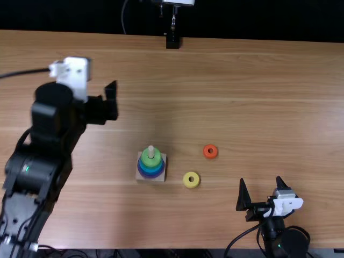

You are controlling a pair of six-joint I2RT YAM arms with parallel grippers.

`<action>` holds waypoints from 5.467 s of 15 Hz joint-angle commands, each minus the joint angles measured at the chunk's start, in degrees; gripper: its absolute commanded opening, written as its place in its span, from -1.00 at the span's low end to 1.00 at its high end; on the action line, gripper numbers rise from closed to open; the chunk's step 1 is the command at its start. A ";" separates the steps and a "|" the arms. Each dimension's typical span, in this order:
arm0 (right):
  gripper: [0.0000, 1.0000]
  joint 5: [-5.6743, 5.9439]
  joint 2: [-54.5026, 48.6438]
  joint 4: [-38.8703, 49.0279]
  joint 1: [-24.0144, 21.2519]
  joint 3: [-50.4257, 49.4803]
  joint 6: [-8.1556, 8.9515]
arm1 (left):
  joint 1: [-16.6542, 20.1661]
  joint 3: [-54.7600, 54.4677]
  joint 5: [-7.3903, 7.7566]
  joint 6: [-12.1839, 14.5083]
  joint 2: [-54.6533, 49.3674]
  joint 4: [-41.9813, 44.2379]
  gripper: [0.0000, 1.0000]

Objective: Build the Hanoi tower: stack the rings onto the peg from bottom to top in this color order: purple, dark blue, light blue, dark green, light green, yellow, orange.

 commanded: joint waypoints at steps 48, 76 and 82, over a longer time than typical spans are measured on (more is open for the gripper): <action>1.00 -0.27 -0.69 -4.10 -0.47 -2.83 -0.31 | 9.16 -73.36 0.35 4.52 -70.50 18.60 1.00; 1.00 -6.28 38.69 13.41 5.24 35.05 10.66 | 9.16 -73.36 0.35 4.52 -70.50 18.60 1.00; 1.00 -5.75 57.14 0.86 19.83 43.14 9.81 | 9.16 -73.36 0.35 4.52 -70.50 18.60 1.00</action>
